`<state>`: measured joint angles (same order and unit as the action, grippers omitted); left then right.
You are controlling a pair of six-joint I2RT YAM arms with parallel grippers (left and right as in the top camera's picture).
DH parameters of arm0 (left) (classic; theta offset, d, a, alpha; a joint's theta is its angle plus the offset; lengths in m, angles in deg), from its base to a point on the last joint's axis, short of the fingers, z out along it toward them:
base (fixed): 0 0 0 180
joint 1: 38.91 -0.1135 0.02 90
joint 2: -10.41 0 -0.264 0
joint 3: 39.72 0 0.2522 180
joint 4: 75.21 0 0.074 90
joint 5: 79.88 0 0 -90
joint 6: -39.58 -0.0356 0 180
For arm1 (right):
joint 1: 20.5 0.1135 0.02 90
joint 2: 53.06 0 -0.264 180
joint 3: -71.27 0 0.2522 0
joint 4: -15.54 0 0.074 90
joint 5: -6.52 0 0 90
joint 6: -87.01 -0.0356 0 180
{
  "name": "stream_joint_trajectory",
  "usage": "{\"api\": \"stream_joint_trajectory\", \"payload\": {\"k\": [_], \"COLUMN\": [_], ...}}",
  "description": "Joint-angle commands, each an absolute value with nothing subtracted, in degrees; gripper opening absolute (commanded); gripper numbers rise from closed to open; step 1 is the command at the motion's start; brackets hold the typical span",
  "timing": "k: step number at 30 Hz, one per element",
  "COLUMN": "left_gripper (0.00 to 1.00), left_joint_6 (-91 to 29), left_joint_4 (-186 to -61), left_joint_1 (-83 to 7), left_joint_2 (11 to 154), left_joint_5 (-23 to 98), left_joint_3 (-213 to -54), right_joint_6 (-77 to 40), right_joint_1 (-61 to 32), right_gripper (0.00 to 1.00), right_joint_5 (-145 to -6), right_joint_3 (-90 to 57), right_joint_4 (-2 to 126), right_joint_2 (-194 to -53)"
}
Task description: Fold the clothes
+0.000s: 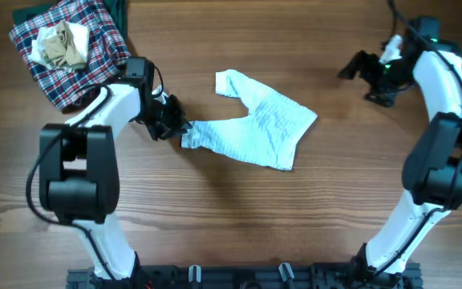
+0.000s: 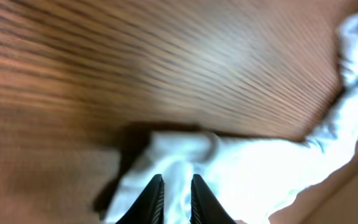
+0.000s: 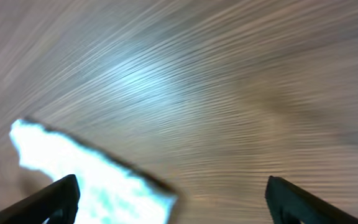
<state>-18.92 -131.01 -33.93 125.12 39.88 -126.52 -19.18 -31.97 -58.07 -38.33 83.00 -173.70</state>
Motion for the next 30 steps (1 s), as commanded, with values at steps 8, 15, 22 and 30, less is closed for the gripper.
{"api": "stream_joint_trajectory", "payload": {"k": [8, 15, 22, 30], "left_gripper": [0.39, 0.48, 0.53, 0.54], "left_joint_6": [-29.5, -32.3, -33.5, -33.5], "left_joint_4": [-131.3, -131.2, -131.3, -131.5], "left_joint_1": [-27.9, -26.8, -26.8, -26.8], "left_joint_2": [112.9, 112.9, 112.9, 112.9], "left_joint_5": [29.1, 28.0, 28.0, 28.0], "left_joint_3": [-126.1, -126.1, -126.1, -126.1], "right_joint_6": [-19.8, -26.9, -25.8, -25.1], "right_joint_1": [-16.1, -11.0, -11.0, -11.1], "right_gripper": [0.27, 0.04, 0.04, 0.04], "right_joint_5": [-58.9, -72.2, -72.8, -72.4], "right_joint_3": [-38.7, -35.3, -25.6, -22.8], "right_joint_4": [89.9, 92.9, 82.7, 76.5], "right_joint_2": [-168.8, -168.8, -168.9, -169.0]}}
